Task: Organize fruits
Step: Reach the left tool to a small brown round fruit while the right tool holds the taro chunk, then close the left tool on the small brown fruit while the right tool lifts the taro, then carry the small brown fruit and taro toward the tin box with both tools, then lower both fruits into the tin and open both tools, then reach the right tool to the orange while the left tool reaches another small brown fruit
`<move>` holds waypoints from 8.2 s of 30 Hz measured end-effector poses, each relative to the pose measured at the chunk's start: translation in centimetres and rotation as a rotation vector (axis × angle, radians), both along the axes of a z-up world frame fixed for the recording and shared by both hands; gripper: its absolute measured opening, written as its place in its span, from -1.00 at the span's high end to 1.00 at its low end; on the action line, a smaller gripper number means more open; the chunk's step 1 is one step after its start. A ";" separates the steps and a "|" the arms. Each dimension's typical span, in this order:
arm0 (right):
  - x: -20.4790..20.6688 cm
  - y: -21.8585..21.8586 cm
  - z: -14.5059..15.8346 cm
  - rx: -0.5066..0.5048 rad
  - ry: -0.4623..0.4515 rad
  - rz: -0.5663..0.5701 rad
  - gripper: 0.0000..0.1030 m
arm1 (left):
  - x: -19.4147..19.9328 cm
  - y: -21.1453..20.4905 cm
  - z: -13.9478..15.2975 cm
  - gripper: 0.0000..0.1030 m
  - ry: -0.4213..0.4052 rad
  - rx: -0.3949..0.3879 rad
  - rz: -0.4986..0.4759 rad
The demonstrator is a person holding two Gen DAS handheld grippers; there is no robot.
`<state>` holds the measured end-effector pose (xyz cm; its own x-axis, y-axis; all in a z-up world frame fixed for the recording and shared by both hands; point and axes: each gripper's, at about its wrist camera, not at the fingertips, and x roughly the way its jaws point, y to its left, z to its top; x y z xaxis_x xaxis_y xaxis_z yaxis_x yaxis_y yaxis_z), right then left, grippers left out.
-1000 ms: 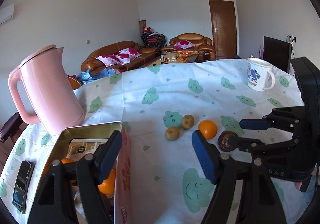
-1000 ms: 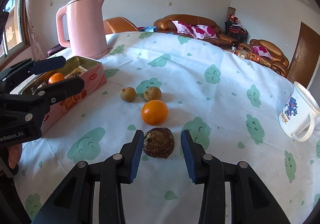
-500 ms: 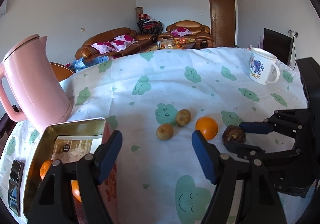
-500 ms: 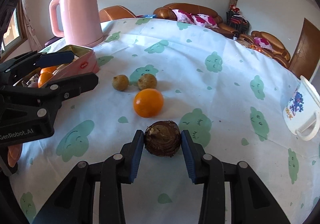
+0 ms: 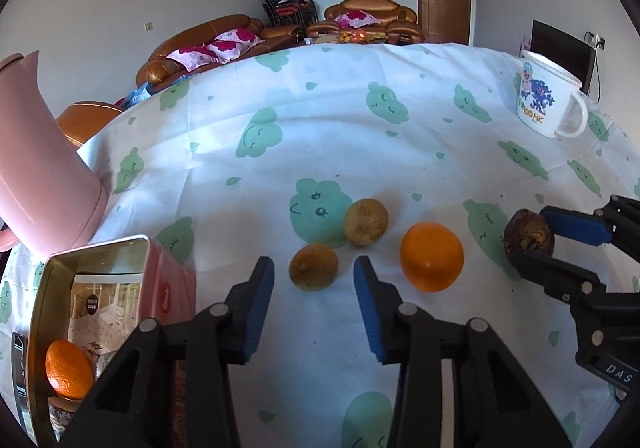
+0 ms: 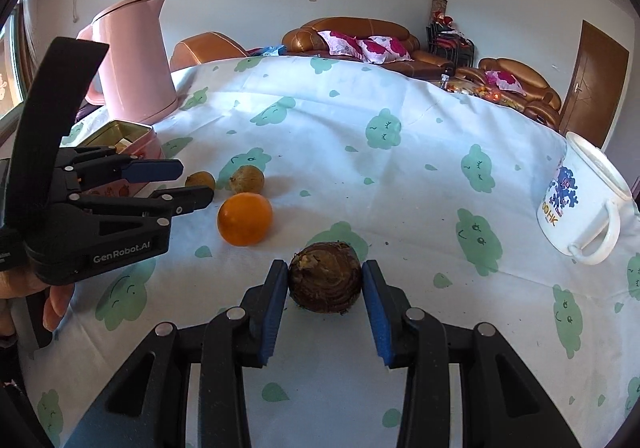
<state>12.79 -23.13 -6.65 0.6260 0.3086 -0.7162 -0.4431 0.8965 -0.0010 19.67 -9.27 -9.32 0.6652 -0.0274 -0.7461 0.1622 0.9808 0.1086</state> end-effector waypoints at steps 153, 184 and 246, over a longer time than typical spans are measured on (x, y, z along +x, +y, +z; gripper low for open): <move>-8.0 7.2 7.0 0.096 -0.486 0.217 0.22 | -13.7 7.8 5.6 0.45 -0.484 -0.153 0.068; -8.0 16.7 6.4 0.099 -0.431 0.398 0.22 | -13.8 18.2 4.7 0.45 -0.412 -0.154 0.275; 1.0 6.1 1.6 -0.001 -0.065 0.074 -0.01 | -11.7 8.7 5.1 -0.32 -0.328 -0.110 0.081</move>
